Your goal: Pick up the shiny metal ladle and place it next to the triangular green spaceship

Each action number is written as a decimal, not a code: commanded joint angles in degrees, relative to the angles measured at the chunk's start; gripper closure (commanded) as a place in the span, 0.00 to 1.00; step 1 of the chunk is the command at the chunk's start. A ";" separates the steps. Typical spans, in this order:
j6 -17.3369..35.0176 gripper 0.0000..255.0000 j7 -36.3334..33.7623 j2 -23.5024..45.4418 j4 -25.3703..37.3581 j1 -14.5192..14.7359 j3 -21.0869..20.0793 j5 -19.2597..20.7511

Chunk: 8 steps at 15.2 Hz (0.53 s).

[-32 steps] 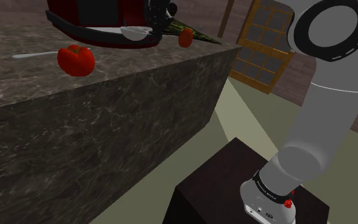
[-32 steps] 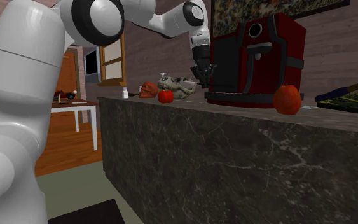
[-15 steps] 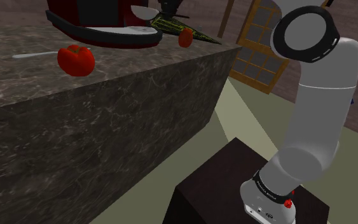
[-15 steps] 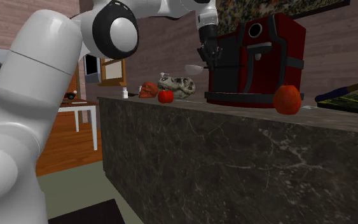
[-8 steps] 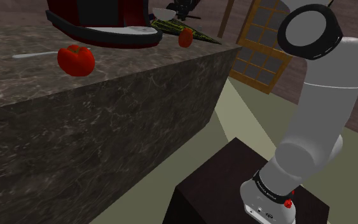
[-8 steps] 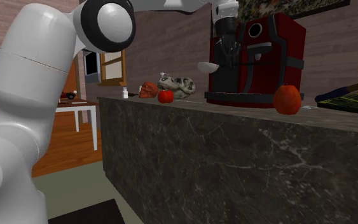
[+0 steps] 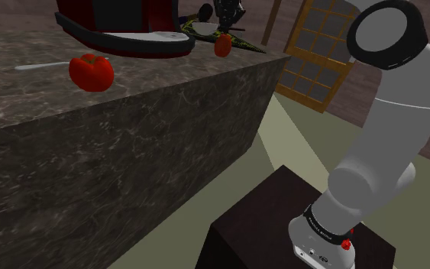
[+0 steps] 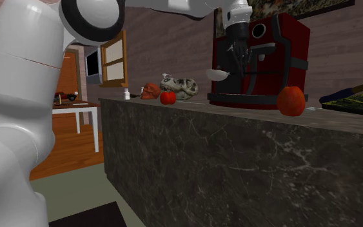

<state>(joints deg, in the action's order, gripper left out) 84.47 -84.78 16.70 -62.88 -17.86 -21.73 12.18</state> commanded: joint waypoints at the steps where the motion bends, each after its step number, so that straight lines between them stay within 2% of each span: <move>1: 2.20 1.00 -0.12 -1.03 -3.15 -0.49 0.01 -0.45; 8: 9.10 1.00 -0.32 -3.98 -12.83 -1.85 0.16 -1.67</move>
<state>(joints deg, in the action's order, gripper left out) 92.39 -85.16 13.26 -74.08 -19.43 -21.62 10.73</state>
